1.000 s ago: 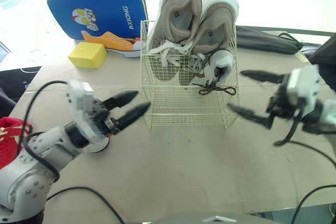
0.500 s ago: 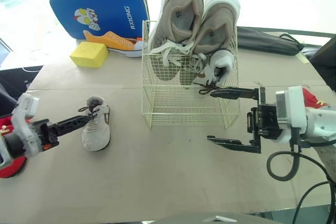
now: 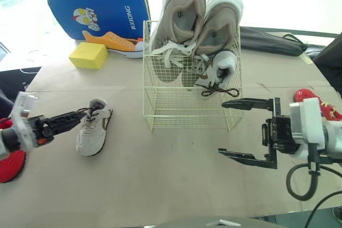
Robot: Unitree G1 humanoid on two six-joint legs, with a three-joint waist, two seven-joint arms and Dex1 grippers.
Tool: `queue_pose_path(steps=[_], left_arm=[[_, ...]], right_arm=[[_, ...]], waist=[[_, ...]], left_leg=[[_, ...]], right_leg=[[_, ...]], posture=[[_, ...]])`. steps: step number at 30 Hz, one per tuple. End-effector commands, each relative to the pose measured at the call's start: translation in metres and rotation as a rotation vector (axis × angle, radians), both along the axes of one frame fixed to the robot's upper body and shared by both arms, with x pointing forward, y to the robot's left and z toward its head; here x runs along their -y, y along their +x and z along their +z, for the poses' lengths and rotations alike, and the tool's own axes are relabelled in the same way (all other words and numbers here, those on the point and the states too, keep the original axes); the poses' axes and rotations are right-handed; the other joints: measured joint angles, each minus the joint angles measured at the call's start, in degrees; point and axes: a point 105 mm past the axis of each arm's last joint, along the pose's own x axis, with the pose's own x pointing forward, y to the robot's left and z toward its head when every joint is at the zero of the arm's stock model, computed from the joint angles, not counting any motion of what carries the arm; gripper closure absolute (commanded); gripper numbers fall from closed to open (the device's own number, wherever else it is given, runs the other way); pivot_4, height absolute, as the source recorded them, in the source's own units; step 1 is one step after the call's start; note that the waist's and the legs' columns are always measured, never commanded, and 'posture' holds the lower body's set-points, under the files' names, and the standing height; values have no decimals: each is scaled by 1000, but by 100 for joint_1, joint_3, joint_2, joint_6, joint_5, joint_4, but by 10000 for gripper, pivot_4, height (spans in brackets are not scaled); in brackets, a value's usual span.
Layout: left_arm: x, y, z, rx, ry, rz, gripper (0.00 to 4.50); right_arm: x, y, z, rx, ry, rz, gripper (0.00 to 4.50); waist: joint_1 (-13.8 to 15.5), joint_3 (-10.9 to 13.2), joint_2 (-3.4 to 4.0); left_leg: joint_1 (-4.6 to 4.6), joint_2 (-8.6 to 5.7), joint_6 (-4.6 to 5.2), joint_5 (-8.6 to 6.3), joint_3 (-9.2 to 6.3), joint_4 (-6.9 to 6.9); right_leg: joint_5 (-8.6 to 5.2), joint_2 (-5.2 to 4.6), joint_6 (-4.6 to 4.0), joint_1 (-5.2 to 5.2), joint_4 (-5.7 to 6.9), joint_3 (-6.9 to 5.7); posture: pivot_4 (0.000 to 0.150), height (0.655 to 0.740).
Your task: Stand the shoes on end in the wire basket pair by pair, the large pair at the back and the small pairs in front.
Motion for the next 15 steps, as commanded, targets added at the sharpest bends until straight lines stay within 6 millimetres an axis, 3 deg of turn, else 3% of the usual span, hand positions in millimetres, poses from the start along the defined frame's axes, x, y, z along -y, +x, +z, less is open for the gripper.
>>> queue_pose_path(steps=[1,6,9,13,15], left_arm=[[-20,1,-6,-7,98,70,8372],[-18,12,-40,-66,203,36,8372],[-4,23,-56,-103,223,-62,8372],[17,19,-79,-203,216,-235,8372],[18,20,-90,-227,257,-257,15414]], right_arm=[[-1,-4,5,26,6,13,447],[0,-4,7,29,4,14,447],[2,-4,7,30,-4,6,447],[4,-7,8,30,-17,-10,447],[5,-8,8,30,-25,-18,0]], waist=[[-9,0,0],[28,0,-1],[92,-3,-11],[151,-13,9],[152,-28,34]], left_leg=[[1,0,0,0,0,0],[-3,-4,0,0,0,-1],[-7,-6,1,0,-3,2],[-6,-16,3,1,-1,3],[-7,-21,7,1,2,3]], right_leg=[[0,-1,0,0,0,0],[1,-31,-1,0,-1,-1],[2,-31,-2,0,-2,-4],[2,-33,-2,1,0,-6],[2,-42,-1,2,-2,-3]], posture=[[1500,7400],[1500,7400],[1500,7400],[1500,7400],[1500,7400]])
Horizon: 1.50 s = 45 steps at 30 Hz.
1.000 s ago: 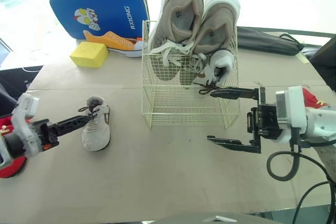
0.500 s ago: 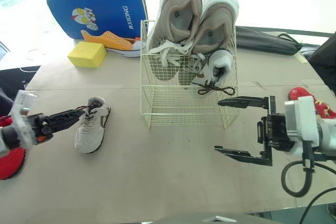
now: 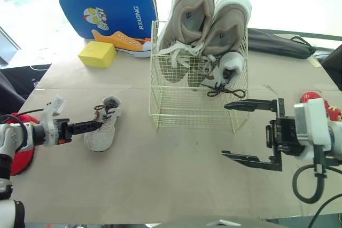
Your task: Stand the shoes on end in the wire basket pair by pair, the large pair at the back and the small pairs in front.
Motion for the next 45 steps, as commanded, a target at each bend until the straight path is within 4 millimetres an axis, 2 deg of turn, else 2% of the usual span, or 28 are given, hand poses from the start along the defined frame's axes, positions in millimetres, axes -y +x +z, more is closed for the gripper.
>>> queue_pose_path(steps=[1,3,5,6,7,8,10,11,13,16,19,21,23,26,29,35,41,44,45], left_arm=[[12,-8,-31,-104,-7,-56,18791],[18,-7,-27,-77,-65,-53,23478],[17,0,-5,38,-176,5,31847],[16,2,11,102,-242,31,31847],[18,2,31,174,-313,42,36872],[20,0,47,234,-363,38,37375],[36,-5,86,353,-468,-3,40489],[48,-7,103,408,-494,-46,40609],[79,-6,127,510,-501,-133,40670],[117,16,159,688,-540,-173,40688],[157,36,189,919,-529,-164,40693],[176,40,198,1044,-491,-161,40693],[189,40,197,1112,-434,-206,40693],[204,44,181,1272,-200,-306,40693],[203,50,159,1408,20,-426,40693],[206,67,134,1497,236,-524,40693],[222,83,109,1458,276,-559,40693],[224,75,96,1350,194,-600,40693],[223,70,95,1330,166,-606,35789]], right_arm=[[1,-6,7,39,-9,-8,0],[2,-6,6,31,-21,-21,0],[3,-5,5,26,-23,-28,0],[3,-4,4,24,-20,-32,0],[3,-3,4,22,-15,-37,0],[4,-1,4,22,-11,-43,0],[6,3,4,18,6,-58,0],[8,5,5,15,17,-68,0],[10,10,3,13,35,-86,0],[11,20,-1,2,68,-119,0],[16,27,3,-18,168,-179,0],[20,29,6,-6,195,-226,0],[22,28,6,7,199,-266,0],[24,21,3,-1,190,-312,0],[30,12,0,-2,180,-380,0],[34,10,-1,11,181,-436,0],[31,12,1,16,192,-438,0],[32,13,0,4,187,-439,0],[32,14,-1,-1,187,-438,0]], waist=[[-3,-4,6],[3,-9,14],[2,-9,15],[15,-7,9],[19,-3,0],[18,5,-13],[-3,41,-79],[-6,56,-113],[0,58,-114],[25,52,-78],[30,47,-91],[-20,46,-94],[-65,40,-102],[-82,34,-80],[15,15,-55],[83,22,-45],[157,19,-50],[152,19,-45],[139,17,-41]], left_leg=[[1,0,5,1,1,0],[0,0,22,8,0,0],[-1,-2,26,7,1,0],[-2,-3,26,6,2,1],[-6,-4,27,6,-3,3],[-9,-4,27,6,-9,5],[-17,5,25,6,-22,7],[-19,15,23,6,-29,11],[-21,19,1,1,-41,15],[-4,4,-7,2,-34,13],[5,0,-38,20,-47,18],[2,-2,-54,29,-44,21],[6,0,-53,28,-22,13],[6,5,-32,41,-9,2],[8,8,-32,40,-14,-3],[-2,7,2,20,-15,15],[-5,0,35,33,-25,17],[-5,0,41,30,-26,17],[-4,0,43,29,-25,17]], right_leg=[[-2,-6,3,0,0,2],[-4,-16,7,0,0,0],[-6,-21,10,1,0,1],[-6,-22,10,0,0,1],[-7,-25,12,0,-1,-7],[-7,-26,12,0,3,-11],[-7,-20,12,-2,2,-20],[-7,-14,12,-2,1,-25],[-3,-9,13,0,1,-32],[15,-16,22,15,3,-35],[15,-18,25,38,-2,-45],[23,-16,12,41,1,-34],[24,6,9,35,-2,-20],[24,17,6,23,-2,-11],[10,18,-19,32,-12,-13],[0,16,5,53,-60,-23],[25,19,7,56,-62,-31],[28,20,11,59,-63,-31],[28,20,11,60,-64,-30]], posture=[[1500,7400],[1500,7400],[1500,7400],[1500,7400],[1500,7400],[1500,7400],[1500,7400],[1500,7400],[1500,7400],[1500,7400],[1500,7400],[1500,7400],[1500,7400],[1500,7400],[1500,7400],[1500,7400],[1500,7400],[1500,7400],[1500,7400]])
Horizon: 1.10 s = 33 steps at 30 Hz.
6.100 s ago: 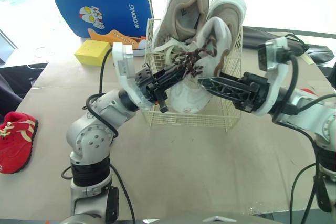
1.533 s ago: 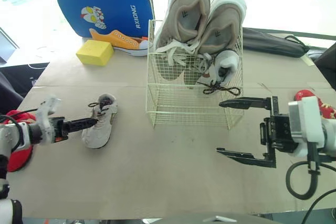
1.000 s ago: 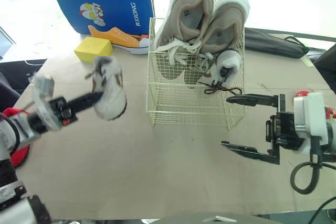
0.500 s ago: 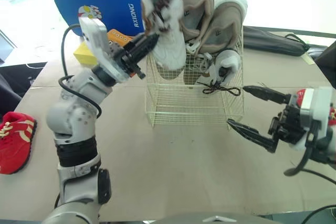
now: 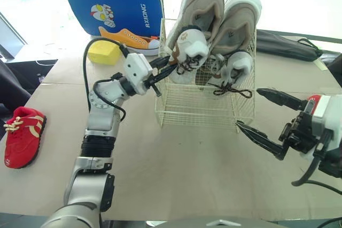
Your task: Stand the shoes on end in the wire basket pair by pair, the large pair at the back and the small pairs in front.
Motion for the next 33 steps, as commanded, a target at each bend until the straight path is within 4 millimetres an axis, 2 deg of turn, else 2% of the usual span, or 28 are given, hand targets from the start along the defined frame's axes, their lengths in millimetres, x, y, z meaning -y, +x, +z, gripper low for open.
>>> queue_pose_path(steps=[1,2,5,6,9,12,14,16,19,21,25,27,30,33], left_arm=[[3,-16,-15,-150,7,-82,30522],[0,-21,-15,-184,-5,-93,26840],[-14,-29,-3,-235,-61,-62,11684],[-19,-32,1,-248,-74,-47,8664],[-31,-52,14,-348,-138,-75,8664],[-26,-74,20,-483,-188,-166,8664],[-18,-92,23,-581,-198,-265,8664],[-3,-120,23,-692,-131,-426,8664],[29,-144,23,-775,-29,-614,8664],[47,-136,21,-745,-5,-609,8664],[82,-114,15,-671,-10,-588,8664],[100,-103,7,-675,4,-557,8664],[119,-104,2,-671,37,-591,8664],[130,-104,-2,-680,36,-602,8664]], right_arm=[[-1,-1,5,28,-5,8,0],[0,0,4,25,-6,4,0],[3,3,3,17,-7,-5,0],[4,4,2,10,-5,-12,0],[13,9,-3,-21,14,-48,0],[23,15,-6,-30,31,-103,0],[29,20,-7,-46,71,-144,0],[46,28,-13,-81,54,-264,0],[83,22,-21,-130,119,-417,0],[109,11,-29,-153,89,-546,0],[147,-9,-39,-163,-57,-770,0],[160,-14,-46,-207,-87,-819,0],[192,-1,-57,-270,-116,-948,0],[218,13,-66,-307,-154,-1045,0]], waist=[[-27,-5,10],[-39,-7,17],[-46,-5,28],[-47,-5,30],[-152,-4,29],[-198,-1,33],[-188,0,30],[-172,2,29],[-129,4,24],[-57,1,32],[-57,-11,37],[-91,-16,35],[-225,-15,27],[-281,-15,35]], left_leg=[[3,0,2,-1,3,0],[5,1,5,-3,4,0],[7,2,8,-5,4,0],[6,2,8,-5,3,0],[7,11,8,-5,0,-2],[8,12,7,-6,-1,-7],[5,9,7,-6,-1,-7],[5,4,7,-6,-3,-6],[3,0,7,-6,-10,-5],[2,-10,7,-6,-16,-4],[10,-10,7,-6,8,-2],[10,-6,7,-6,17,-2],[11,4,8,-6,33,-3],[12,5,11,-7,49,-4]], right_leg=[[-2,0,-1,1,0,2],[-3,0,-1,2,0,3],[-11,-1,10,4,0,2],[-15,0,16,3,1,1],[-17,7,18,1,3,0],[-17,13,17,-5,5,2],[-16,11,17,-5,3,3],[-17,6,16,-2,2,4],[-18,3,16,2,2,1],[-18,4,15,7,2,1],[-18,6,18,12,5,23],[-19,13,19,12,6,31],[-19,24,19,13,4,46],[-18,22,17,10,2,60]], posture=[[1500,7400],[1500,7400],[1500,7400],[1500,7400],[1500,7400],[1500,7400],[1500,7400],[1500,7400],[1500,7400],[1500,7400],[1500,7400],[1500,7400],[1500,7400],[1500,7400]])
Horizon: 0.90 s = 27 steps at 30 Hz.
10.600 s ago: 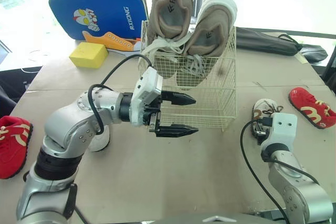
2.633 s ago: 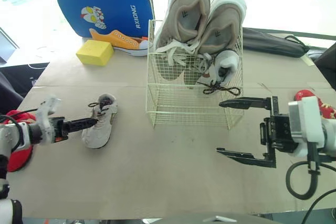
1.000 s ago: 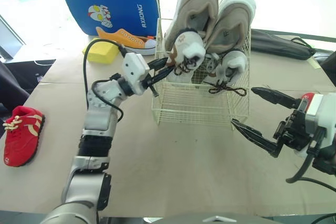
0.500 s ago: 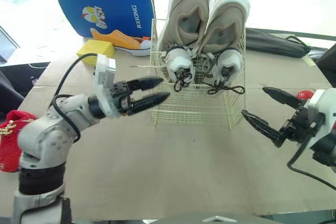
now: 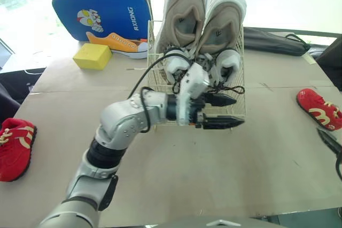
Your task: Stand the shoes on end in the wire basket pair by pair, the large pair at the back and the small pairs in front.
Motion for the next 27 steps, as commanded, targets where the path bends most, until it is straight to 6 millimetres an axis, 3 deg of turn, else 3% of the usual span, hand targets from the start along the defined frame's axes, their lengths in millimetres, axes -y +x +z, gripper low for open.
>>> queue_pose_path(steps=[1,3,9,15,27], left_arm=[[10,-1,5,35,-24,-4,8664],[15,1,8,61,-34,-5,8664],[15,5,8,106,-26,-4,8664],[17,2,7,90,-37,-16,8664],[10,1,10,100,-34,-12,8664]], right_arm=[[28,13,-10,-60,-63,-100,0],[36,25,-13,-79,-104,-101,0],[64,50,-16,-165,45,-174,0],[86,71,-18,-260,-48,-194,0],[93,87,-29,-400,-43,-172,0]], waist=[[-9,0,3],[-8,-2,7],[5,-3,21],[-13,-3,19],[-31,-4,28]], left_leg=[[-1,1,1,0,-2,0],[0,1,1,0,-12,0],[-4,-6,3,1,-16,9],[-6,-8,8,-1,-18,11],[-5,-8,-10,9,-18,13]], right_leg=[[4,1,-7,0,0,-2],[11,2,-20,-4,-2,-10],[13,0,-22,3,-7,-8],[14,0,-23,4,-10,-10],[15,0,-21,5,-8,-10]], posture=[[1500,7400],[1500,7400],[1500,7400],[1500,7400],[1500,7400]])
